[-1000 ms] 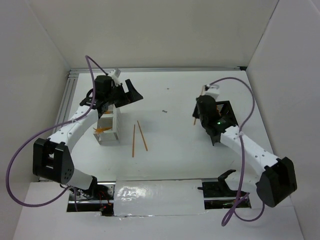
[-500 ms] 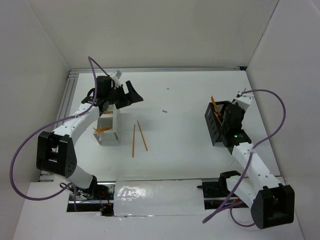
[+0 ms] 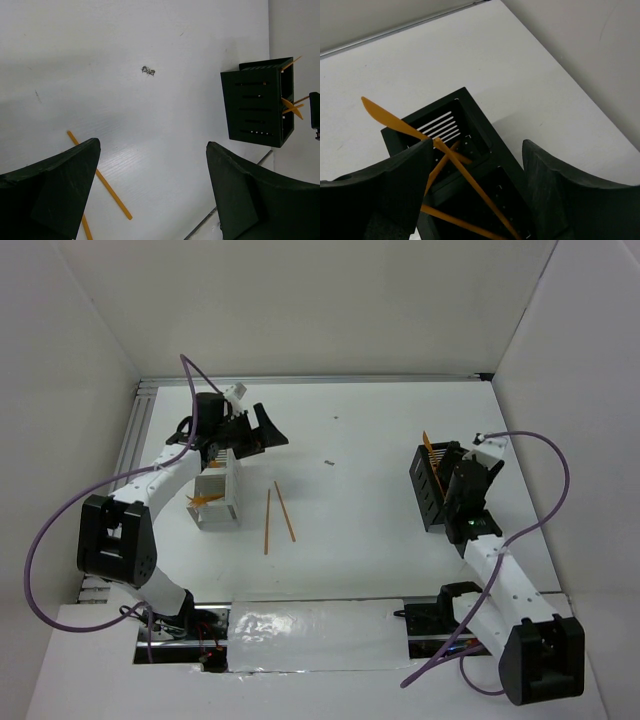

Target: Sort the eating utensils into containers

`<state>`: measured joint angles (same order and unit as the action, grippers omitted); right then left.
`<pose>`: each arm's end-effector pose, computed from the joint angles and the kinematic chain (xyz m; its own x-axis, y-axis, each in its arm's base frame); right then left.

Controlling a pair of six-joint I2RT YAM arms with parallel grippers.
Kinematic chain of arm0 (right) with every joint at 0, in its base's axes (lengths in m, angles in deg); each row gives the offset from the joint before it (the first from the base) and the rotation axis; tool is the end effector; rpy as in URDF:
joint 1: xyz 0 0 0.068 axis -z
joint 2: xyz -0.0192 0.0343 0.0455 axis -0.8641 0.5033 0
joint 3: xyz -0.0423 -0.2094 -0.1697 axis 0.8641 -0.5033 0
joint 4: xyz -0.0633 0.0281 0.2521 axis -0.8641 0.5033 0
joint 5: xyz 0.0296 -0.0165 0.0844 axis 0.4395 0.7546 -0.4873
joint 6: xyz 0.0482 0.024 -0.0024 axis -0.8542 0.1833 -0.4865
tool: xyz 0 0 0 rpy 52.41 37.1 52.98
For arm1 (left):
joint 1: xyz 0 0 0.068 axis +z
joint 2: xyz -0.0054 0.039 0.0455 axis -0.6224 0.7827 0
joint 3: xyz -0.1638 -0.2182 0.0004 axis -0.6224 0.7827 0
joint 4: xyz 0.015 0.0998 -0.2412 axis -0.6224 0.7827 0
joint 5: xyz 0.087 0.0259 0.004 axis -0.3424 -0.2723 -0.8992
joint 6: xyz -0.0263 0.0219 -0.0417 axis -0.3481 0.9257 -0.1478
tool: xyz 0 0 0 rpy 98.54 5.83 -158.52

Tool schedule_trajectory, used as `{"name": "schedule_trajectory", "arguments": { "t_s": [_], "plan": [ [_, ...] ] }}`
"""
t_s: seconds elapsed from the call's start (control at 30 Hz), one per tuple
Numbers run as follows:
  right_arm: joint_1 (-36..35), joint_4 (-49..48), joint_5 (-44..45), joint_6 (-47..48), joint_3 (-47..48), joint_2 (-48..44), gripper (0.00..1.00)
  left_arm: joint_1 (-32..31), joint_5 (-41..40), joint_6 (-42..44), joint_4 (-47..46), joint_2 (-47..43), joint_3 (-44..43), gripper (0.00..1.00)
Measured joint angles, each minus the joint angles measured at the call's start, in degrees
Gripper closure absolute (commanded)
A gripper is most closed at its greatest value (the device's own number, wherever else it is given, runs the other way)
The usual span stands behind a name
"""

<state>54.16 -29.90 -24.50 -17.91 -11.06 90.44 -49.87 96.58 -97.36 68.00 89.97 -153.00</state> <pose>0.2037 0.0013 0.2548 -0.1231 0.1091 -0.9864 0.4515 0.8913 0.0423 0.3494 -0.0864 0.2795 -0.7350 -0.4132 -0.5376 0.1249 0.6968 -0.7064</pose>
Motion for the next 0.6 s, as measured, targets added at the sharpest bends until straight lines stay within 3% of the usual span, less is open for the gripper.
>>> {"name": "schedule_trajectory", "arguments": {
  "t_s": [0.07,0.27,0.4,0.47,0.6],
  "plan": [
    [0.0,1.14,-1.01,-0.48,0.61,0.04,0.1,0.0,-0.02,0.04,-0.02,0.0,0.0,0.0],
    [0.15,4.59,-8.85,-2.78,7.63,-3.23,0.07,-0.61,-1.49,0.15,0.33,0.0,0.0,0.0],
    [0.15,7.23,-23.69,-2.89,15.93,-4.28,0.07,-4.28,-8.11,0.35,2.99,-0.02,-0.11,0.02],
    [-0.61,9.09,-31.32,-2.97,20.0,-2.34,0.12,-7.15,-12.81,0.2,4.94,-0.04,-0.15,0.03],
    [-7.63,11.34,-41.7,-5.03,21.46,1.75,0.14,-11.67,-18.82,0.02,8.9,-0.85,0.35,0.05]
  ]
}}
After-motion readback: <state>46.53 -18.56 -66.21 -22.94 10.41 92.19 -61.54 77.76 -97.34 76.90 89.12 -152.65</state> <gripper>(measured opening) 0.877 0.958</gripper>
